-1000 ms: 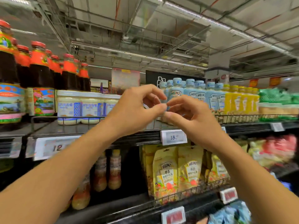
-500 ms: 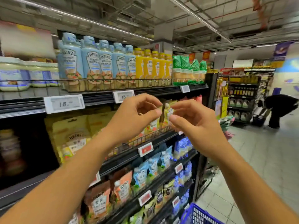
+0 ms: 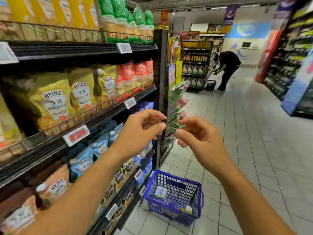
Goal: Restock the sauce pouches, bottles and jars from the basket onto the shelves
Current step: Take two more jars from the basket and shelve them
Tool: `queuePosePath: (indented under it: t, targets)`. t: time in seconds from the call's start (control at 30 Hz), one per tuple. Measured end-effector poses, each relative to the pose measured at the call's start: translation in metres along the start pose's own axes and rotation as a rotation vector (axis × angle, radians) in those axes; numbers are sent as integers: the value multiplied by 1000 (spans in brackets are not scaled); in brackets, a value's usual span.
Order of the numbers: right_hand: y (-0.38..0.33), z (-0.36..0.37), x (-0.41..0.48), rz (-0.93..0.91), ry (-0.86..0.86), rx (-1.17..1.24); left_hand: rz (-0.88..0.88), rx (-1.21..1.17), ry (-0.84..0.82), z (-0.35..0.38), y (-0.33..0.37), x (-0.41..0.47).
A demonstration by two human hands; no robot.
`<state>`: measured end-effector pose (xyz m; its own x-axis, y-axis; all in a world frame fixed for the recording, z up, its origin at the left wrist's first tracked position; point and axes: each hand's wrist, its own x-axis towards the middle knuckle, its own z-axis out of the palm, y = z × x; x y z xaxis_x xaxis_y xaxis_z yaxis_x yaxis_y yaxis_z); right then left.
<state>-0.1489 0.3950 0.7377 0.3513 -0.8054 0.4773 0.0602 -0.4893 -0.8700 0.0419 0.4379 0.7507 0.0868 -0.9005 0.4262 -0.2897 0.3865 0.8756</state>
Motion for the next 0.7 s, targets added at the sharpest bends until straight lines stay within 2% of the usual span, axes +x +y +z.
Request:
queuePosePath:
  t: [0.3,0.7]
  targets:
    - [78,-20,21,210,104,-86,-154,-146,-102,43,-92,56]
    - [190,-13,88,411,215,-83,-356,-224,-186,47,-219,147]
